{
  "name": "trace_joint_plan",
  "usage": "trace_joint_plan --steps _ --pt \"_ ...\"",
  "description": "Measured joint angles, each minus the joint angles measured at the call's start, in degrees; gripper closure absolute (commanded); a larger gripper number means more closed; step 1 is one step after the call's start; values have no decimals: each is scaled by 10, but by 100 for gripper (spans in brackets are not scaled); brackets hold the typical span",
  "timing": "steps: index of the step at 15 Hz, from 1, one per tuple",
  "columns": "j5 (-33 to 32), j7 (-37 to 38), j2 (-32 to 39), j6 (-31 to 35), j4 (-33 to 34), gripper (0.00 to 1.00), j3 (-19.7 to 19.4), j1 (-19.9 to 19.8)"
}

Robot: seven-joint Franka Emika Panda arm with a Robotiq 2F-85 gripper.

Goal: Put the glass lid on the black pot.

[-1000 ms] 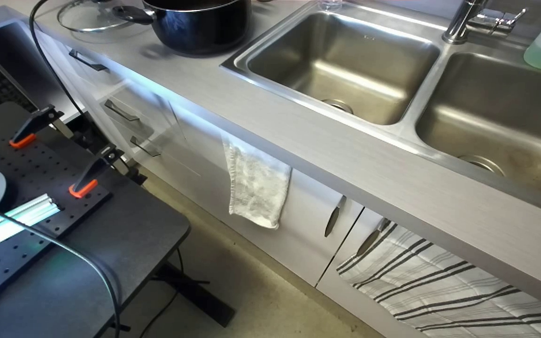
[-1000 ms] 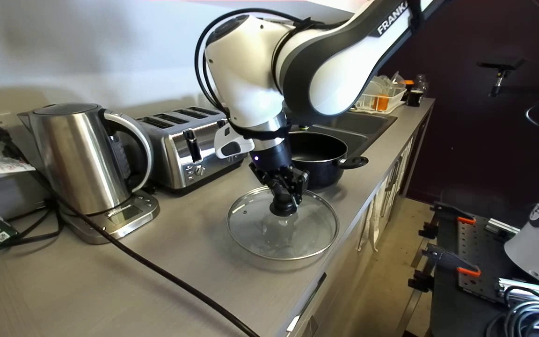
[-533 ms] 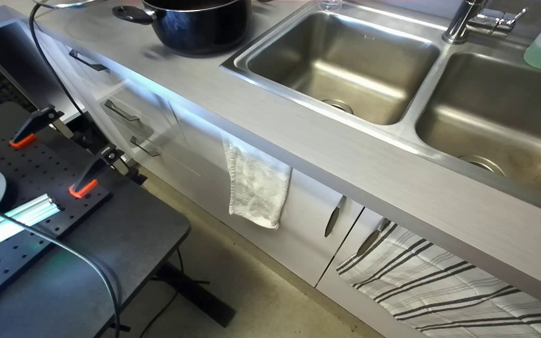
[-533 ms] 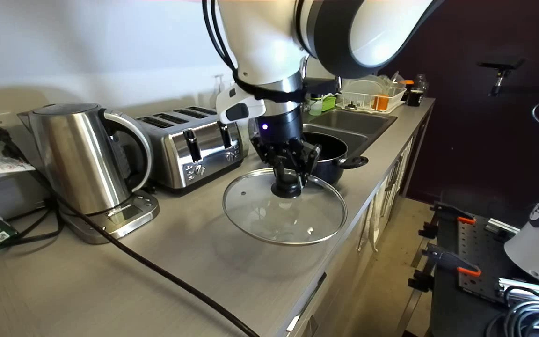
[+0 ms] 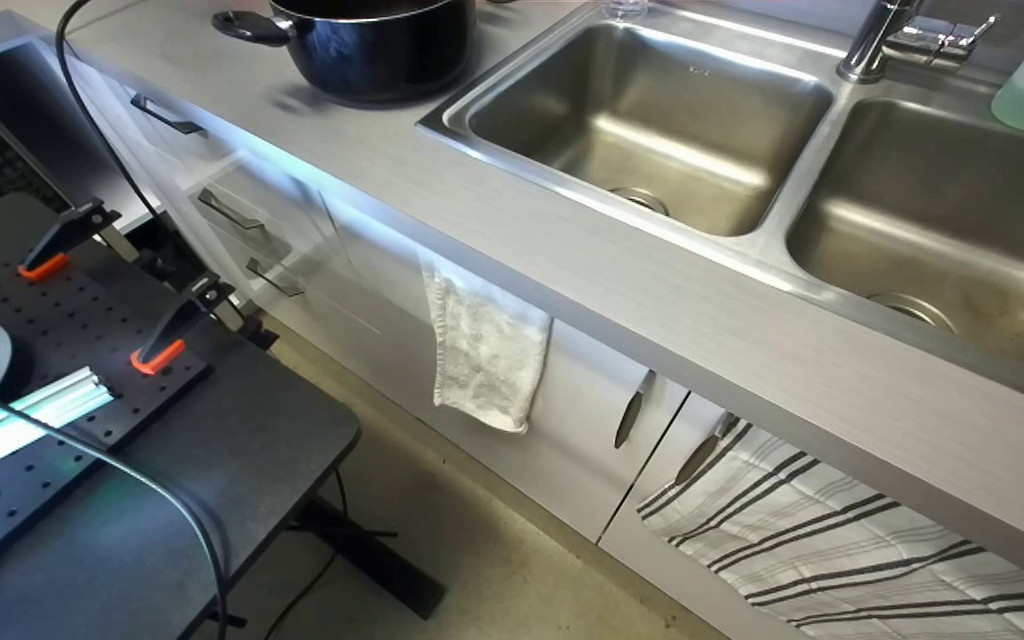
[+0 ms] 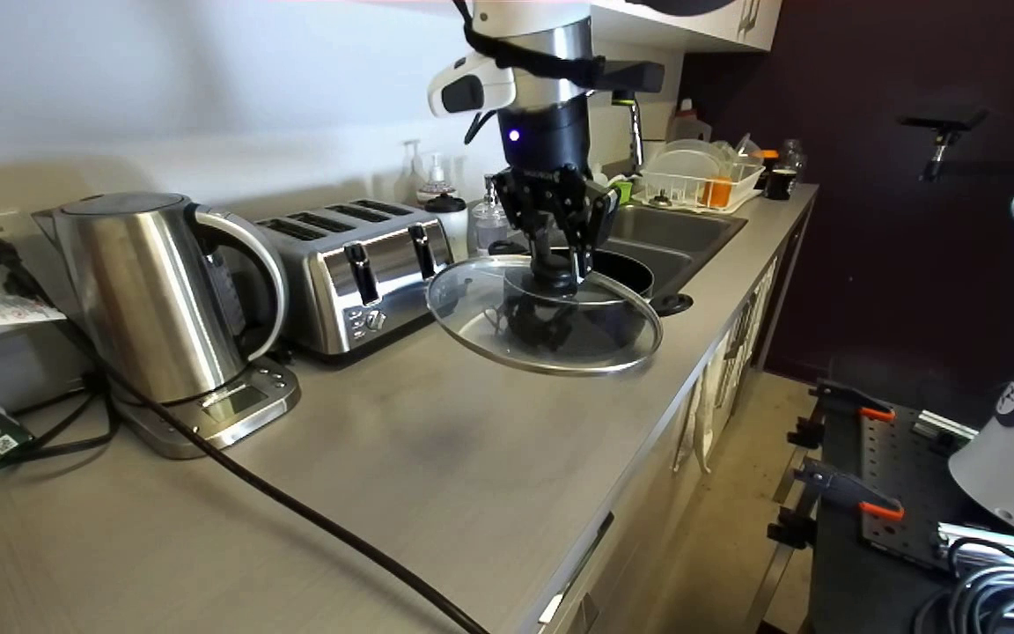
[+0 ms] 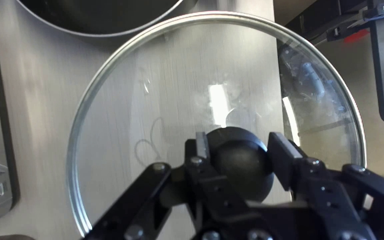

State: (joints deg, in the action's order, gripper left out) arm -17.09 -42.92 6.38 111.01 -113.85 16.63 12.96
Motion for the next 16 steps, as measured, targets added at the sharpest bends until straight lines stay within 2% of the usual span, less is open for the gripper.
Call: trace_joint_plan --steps 8,16 --pt "35 10 -22 -17 0 77 -58 -46" --pt "43 42 -21 -21 -1 77 -104 -85"
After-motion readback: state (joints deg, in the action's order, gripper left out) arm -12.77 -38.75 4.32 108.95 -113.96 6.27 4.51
